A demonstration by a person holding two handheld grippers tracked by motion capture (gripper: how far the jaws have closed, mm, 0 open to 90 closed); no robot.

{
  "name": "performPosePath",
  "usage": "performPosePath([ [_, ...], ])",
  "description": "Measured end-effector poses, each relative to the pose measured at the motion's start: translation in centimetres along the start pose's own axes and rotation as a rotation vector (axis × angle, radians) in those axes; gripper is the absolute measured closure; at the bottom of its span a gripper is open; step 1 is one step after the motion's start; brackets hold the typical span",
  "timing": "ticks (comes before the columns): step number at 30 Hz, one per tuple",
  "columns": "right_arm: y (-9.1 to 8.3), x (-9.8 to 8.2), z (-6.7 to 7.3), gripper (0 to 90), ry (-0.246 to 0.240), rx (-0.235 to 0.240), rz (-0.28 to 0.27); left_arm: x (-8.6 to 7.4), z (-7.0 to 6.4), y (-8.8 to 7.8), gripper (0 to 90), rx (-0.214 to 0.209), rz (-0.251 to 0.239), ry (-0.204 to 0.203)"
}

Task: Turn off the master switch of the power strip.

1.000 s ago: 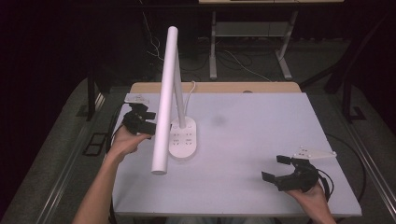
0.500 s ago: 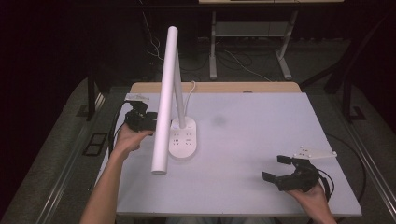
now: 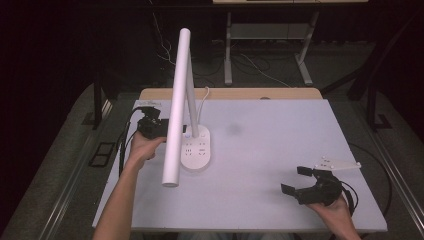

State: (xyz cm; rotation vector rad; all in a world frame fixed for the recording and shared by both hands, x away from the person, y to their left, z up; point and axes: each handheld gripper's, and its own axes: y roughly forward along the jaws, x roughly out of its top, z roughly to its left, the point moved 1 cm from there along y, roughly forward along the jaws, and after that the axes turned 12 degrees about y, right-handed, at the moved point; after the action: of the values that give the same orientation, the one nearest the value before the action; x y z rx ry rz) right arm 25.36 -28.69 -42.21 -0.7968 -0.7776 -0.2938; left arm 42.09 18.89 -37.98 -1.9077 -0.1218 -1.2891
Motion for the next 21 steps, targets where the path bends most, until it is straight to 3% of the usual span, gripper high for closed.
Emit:
performPosePath([
  [21,-0.1,0.0,0.0,0.7,0.002,0.0,0.005,-0.4,0.7,2.0,54.9,0.035,-0.038,-0.057],
])
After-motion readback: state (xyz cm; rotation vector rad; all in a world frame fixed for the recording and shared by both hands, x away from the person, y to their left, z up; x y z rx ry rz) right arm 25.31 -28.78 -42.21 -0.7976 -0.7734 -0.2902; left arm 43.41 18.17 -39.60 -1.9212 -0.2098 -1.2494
